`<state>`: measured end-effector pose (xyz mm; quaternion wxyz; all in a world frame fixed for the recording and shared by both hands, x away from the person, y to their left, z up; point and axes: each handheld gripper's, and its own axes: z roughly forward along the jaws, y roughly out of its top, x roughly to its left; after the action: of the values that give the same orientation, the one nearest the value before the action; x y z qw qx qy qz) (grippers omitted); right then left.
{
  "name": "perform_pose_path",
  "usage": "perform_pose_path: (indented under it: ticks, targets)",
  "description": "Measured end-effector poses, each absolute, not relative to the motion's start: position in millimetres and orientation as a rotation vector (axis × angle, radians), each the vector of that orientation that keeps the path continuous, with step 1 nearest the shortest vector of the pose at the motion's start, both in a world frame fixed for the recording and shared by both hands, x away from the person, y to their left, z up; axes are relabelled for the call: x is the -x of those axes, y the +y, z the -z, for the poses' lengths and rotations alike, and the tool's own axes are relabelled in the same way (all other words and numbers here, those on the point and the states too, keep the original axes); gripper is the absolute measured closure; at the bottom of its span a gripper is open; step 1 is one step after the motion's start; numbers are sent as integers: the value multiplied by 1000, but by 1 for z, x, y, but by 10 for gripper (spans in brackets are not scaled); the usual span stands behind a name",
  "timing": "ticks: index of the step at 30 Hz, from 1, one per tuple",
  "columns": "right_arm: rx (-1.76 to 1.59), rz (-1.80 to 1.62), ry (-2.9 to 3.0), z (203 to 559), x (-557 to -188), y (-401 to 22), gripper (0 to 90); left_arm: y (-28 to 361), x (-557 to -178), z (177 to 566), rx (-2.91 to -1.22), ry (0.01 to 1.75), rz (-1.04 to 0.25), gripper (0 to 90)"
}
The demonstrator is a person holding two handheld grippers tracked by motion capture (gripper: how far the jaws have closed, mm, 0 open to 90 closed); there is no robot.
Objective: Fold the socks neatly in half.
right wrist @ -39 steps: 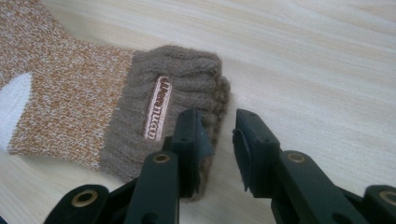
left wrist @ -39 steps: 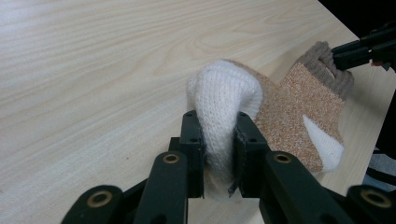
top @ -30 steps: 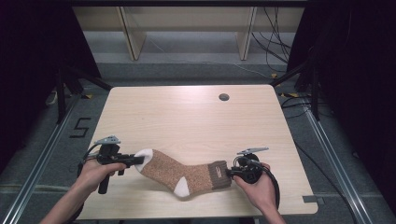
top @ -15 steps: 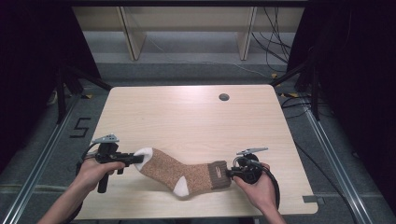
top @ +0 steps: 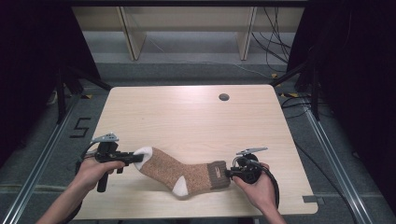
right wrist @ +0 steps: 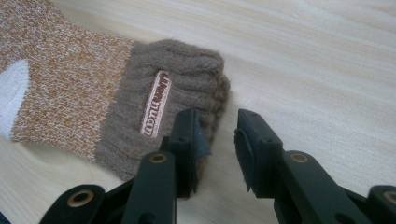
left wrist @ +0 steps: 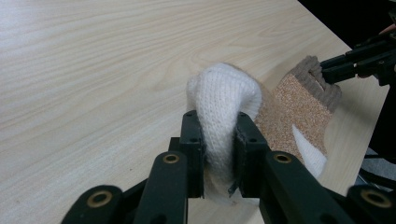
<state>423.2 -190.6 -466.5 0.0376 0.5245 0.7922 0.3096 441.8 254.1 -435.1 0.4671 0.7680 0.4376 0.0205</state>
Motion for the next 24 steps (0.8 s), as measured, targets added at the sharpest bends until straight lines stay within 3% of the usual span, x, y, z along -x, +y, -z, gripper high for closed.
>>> perform_pose_path:
  ticks: [24]
  targets:
    - [-1600,-977,2425,469,-427,-181,698,255,-445,419,-1805,1074,-30,763]
